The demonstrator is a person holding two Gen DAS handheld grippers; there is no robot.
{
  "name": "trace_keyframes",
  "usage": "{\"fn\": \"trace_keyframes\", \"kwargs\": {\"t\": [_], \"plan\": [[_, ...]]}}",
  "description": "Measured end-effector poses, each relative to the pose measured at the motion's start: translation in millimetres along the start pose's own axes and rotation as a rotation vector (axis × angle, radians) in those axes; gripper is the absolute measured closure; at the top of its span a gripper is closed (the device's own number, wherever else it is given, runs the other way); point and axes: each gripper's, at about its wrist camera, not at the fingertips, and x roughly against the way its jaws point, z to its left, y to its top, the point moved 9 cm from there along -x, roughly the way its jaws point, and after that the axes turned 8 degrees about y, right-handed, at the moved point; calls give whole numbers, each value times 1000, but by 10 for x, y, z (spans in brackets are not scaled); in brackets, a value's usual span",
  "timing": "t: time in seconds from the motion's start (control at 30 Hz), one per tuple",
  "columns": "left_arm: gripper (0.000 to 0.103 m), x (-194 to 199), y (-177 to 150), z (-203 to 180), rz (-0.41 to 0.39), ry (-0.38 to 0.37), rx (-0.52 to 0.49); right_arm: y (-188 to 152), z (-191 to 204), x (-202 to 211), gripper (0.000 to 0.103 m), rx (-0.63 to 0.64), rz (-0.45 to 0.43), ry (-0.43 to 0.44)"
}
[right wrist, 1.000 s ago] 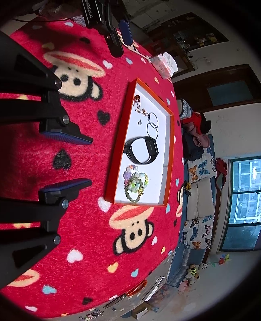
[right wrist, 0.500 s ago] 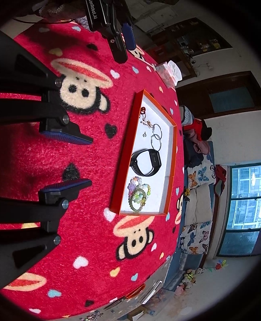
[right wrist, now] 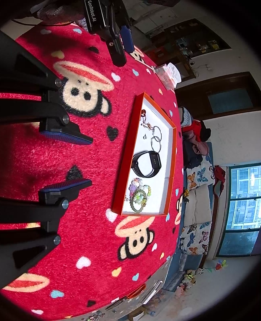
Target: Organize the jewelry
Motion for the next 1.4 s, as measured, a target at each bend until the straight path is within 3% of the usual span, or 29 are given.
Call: {"fn": "trace_keyframes", "kwargs": {"t": [1.03, 1.4], "plan": [[21, -195, -108, -13, 61, -26, 5, -8, 2, -47, 65, -16, 11, 1], [21, -144, -74, 2, 34, -15, 19, -12, 3, -54, 65, -14, 12, 3]]}}
